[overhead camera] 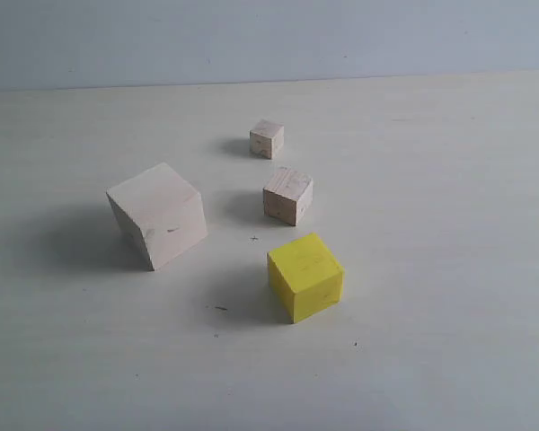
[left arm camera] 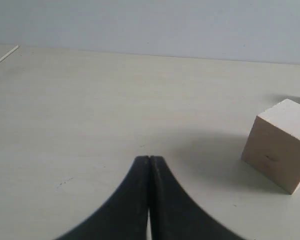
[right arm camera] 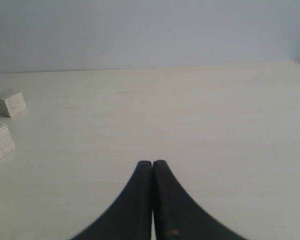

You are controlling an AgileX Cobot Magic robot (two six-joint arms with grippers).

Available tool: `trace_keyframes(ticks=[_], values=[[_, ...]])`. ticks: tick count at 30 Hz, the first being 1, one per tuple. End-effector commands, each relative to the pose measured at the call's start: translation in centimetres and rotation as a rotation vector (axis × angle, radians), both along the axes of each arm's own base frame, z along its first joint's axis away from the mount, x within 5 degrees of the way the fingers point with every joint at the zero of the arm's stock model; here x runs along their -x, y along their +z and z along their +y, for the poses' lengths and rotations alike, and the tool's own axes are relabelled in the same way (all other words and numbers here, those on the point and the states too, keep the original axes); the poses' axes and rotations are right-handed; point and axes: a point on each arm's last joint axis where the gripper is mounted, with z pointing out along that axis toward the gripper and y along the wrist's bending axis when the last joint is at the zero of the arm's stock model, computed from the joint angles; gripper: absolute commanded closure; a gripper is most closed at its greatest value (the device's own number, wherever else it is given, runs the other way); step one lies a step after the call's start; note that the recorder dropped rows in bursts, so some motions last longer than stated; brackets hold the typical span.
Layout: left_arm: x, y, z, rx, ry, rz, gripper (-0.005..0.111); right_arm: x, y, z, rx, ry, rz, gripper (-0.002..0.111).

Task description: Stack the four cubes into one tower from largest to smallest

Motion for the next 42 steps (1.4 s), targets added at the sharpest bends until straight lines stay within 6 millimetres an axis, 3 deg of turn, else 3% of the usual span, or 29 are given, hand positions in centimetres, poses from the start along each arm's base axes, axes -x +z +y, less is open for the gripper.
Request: trace_keyframes(ticks=[1, 24, 26, 29, 31, 42], values=[[0.0, 0.0, -0.1, 0.01, -0.008, -0.01, 0.107, 0.0, -0.1, 0.0, 0.003, 0.002, -0.005, 0.108], [0.0, 0.0, 0.0, -0.012, -0.009, -0.013, 0.107, 0.0, -0.1, 0.0, 0.003, 0.002, -0.005, 0.108], [-0.2, 1.1, 0.0, -0.013, -0.008, -0.129, 0.107, 0.0, -0.1, 0.0, 0.003, 0.002, -0.005, 0.108], [-0.1, 4.4, 0.0, -0.018, -0.006, -0.497, 0.107, 0.0, -0.1, 0.0, 0.003, 0.002, -0.005, 0.108], [0.2, 5.3, 0.0, -0.02, -0.005, -0.598, 0.107, 0.0, -0.1, 0.0, 0.003, 0.002, -0.005, 0.108], [0.4, 6.0, 0.0, -0.014, -0.005, -0.682, 0.107, 0.0, -0.1, 0.0, 0.003, 0.002, -0.005, 0.108]])
